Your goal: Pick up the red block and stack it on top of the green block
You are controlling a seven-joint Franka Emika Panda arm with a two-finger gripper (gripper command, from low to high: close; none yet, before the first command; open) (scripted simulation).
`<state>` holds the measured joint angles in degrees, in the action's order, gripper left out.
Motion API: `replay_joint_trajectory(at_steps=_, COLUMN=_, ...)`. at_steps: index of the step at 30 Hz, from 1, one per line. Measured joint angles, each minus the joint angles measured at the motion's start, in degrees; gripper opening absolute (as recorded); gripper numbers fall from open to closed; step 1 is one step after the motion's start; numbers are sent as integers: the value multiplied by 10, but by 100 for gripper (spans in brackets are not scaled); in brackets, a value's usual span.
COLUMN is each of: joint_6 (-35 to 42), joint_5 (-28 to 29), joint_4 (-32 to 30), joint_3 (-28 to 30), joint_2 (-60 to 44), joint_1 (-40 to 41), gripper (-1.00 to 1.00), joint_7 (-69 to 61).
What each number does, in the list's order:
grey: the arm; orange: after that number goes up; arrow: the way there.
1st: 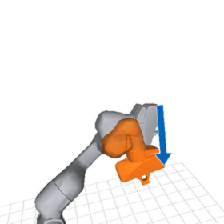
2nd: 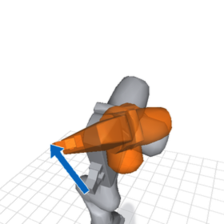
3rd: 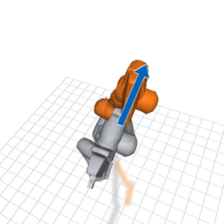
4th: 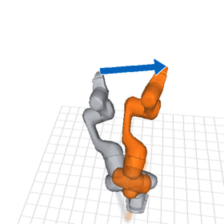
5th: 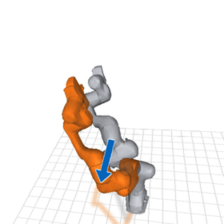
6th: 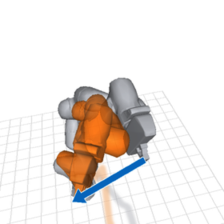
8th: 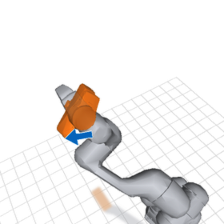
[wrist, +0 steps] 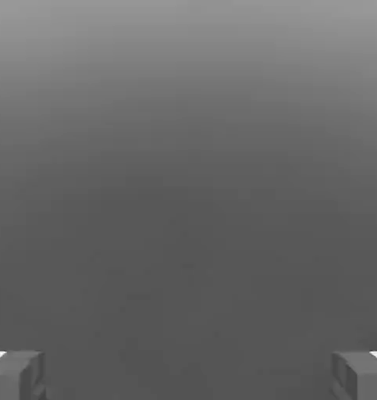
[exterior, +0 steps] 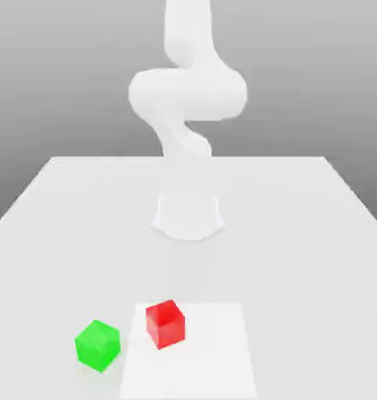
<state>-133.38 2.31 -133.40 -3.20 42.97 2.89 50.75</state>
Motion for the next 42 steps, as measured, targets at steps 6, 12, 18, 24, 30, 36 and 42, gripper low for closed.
replay_joint_trajectory(at_steps=6, joint_6=-37, joint_5=52, joint_4=-39, joint_3=-70, joint_2=-77, joint_1=71, gripper=0, joint_7=117)
replay_joint_trajectory(at_steps=12, joint_6=-71, joint_5=99, joint_4=-76, joint_3=-121, joint_2=-158, joint_1=134, gripper=0, joint_7=228)
replay_joint_trajectory(at_steps=18, joint_6=-105, joint_5=141, joint_4=-113, joint_3=-151, joint_2=-240, joint_1=183, gripper=0, joint_7=335)
replay_joint_trajectory(at_steps=24, joint_6=-141, joint_5=162, joint_4=-151, joint_3=-163, joint_2=-315, joint_1=219, gripper=0, joint_7=427)
replay_joint_trajectory(at_steps=30, joint_6=-183, joint_5=152, joint_4=-190, joint_3=-159, joint_2=-377, joint_1=233, gripper=0, joint_7=496)
replay_joint_trajectory(at_steps=36, joint_6=-230, joint_5=84, joint_4=-232, joint_3=-157, joint_2=-417, joint_1=234, gripper=0, joint_7=525)
replay_joint_trajectory(at_steps=42, joint_6=-267, joint_5=-20, joint_4=-258, joint_3=-166, joint_2=-433, joint_1=227, gripper=0, joint_7=508)
